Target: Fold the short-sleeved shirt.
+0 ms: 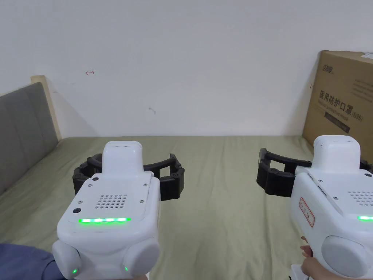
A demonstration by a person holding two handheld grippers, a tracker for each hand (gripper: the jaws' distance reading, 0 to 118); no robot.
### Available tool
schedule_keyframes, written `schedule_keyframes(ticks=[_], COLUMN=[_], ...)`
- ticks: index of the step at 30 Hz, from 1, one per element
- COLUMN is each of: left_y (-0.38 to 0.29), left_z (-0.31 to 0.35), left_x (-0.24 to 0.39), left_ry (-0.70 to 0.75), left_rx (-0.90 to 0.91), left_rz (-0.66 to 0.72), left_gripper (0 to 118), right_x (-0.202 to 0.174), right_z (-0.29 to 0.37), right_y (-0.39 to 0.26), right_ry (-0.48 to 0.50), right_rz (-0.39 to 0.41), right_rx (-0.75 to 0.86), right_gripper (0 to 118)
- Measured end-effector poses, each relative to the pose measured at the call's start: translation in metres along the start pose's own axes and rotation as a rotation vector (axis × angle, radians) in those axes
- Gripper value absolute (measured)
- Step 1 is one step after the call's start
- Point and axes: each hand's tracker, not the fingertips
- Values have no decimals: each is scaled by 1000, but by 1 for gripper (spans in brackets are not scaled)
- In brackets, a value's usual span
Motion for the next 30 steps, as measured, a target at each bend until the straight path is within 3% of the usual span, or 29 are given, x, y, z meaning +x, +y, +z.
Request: schedule_keyframes(ticks=[30], left_y=[1], left_z=[-1], left_x=[-3], left_ry=[3], left_rx=[-5], left_rz=[21], left_gripper=[118], right_x=[-1], right_z=[1], right_y=[-1], right_ry=[1], right_rz=[3], right_rx=[-10], right_gripper=[118])
